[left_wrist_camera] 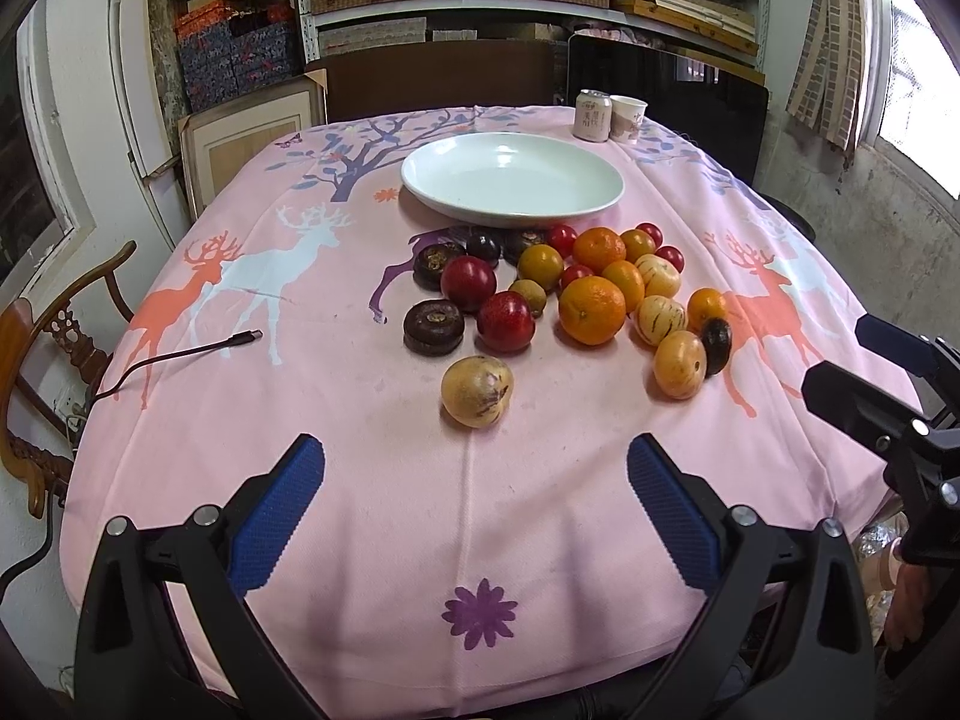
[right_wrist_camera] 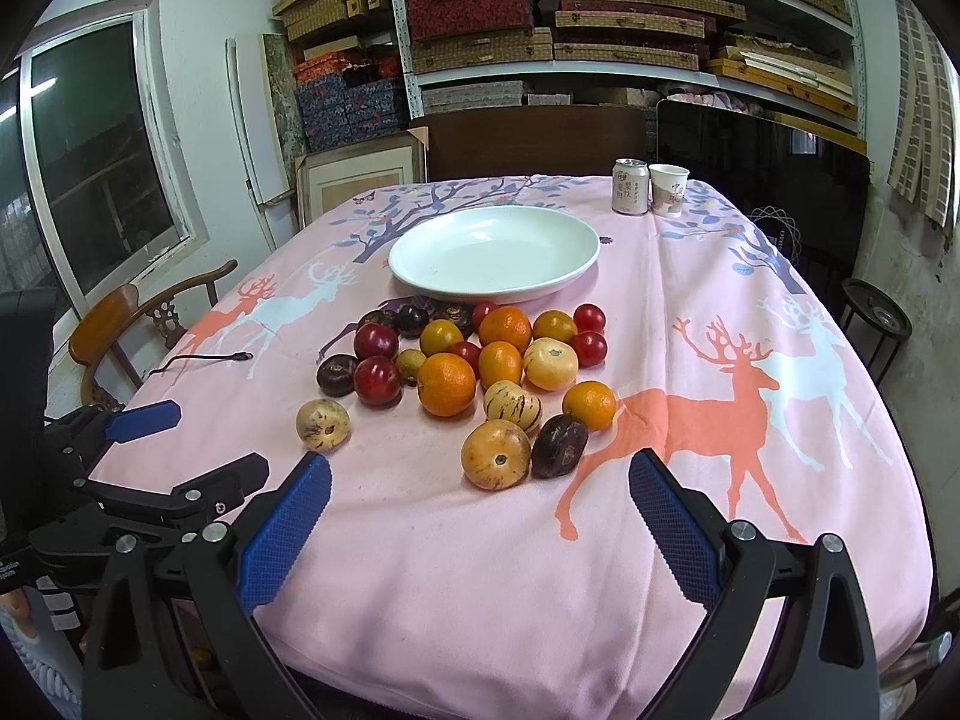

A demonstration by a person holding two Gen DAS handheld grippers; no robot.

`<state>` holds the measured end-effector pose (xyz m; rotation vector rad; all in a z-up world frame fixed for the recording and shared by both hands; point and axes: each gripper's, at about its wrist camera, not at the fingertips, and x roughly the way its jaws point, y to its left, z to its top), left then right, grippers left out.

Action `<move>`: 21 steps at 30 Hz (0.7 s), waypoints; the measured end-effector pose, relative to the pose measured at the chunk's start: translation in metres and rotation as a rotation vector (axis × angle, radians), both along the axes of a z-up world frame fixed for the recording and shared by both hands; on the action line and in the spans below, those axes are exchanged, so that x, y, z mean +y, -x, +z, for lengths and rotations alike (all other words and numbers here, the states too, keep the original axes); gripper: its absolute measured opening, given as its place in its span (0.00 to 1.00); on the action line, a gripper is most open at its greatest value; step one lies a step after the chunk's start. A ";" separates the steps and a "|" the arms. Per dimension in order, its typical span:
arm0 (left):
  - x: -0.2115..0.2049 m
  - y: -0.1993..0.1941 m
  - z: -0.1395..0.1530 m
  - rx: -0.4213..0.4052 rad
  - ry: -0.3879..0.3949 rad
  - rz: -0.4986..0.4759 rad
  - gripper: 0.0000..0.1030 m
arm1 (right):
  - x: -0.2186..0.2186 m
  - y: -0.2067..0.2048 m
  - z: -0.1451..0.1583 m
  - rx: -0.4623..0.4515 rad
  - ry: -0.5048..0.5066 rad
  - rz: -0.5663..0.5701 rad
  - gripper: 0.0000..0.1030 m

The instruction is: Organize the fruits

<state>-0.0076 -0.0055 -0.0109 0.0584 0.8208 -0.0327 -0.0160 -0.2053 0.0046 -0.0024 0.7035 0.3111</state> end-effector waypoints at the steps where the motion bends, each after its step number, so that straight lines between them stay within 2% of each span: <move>1: 0.000 -0.001 -0.001 0.003 0.000 0.000 0.96 | -0.001 0.000 -0.001 0.000 -0.001 -0.001 0.97; 15: 0.003 -0.011 -0.008 0.038 0.001 -0.001 0.96 | -0.002 -0.008 -0.011 0.040 -0.015 -0.001 0.97; 21: 0.013 -0.024 -0.025 0.033 0.054 -0.033 0.96 | -0.006 -0.018 -0.030 0.070 0.001 0.002 0.97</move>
